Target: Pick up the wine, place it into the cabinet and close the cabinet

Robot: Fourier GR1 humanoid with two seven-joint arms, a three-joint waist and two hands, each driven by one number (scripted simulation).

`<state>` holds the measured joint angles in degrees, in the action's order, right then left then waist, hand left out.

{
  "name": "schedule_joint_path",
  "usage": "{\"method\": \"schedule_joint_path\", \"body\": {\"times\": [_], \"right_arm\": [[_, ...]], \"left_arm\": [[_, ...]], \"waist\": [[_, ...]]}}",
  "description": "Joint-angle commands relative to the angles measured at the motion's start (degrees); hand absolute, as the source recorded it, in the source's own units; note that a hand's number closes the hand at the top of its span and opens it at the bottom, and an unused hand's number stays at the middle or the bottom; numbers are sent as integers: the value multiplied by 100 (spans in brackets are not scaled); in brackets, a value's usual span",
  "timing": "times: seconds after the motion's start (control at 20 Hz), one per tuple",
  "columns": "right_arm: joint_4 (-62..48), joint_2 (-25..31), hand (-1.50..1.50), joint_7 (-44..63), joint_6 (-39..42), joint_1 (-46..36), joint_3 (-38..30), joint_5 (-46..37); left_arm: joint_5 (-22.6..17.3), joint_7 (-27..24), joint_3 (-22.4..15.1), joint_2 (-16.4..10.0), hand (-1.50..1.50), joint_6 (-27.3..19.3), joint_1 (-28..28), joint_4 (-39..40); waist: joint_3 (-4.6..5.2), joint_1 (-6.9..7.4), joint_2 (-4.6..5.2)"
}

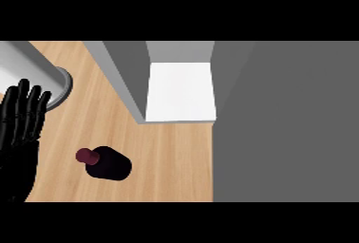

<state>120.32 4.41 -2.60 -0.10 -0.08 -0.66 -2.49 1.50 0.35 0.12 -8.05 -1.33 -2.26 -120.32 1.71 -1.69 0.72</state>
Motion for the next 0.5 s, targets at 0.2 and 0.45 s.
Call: {"method": "schedule_joint_path", "body": {"times": [0.2,0.45], "right_arm": [[963,12,-150,337,289,950,222,203],[1467,399,-150,1354,942,934,596,982]], "left_arm": [[-124,-840,-181,353,-150,146,-1259,-375],[-742,304,-1052,793,-150,-573,-1555,-1004]], "waist": [[-169,172,-90],[-171,169,-106]]}}
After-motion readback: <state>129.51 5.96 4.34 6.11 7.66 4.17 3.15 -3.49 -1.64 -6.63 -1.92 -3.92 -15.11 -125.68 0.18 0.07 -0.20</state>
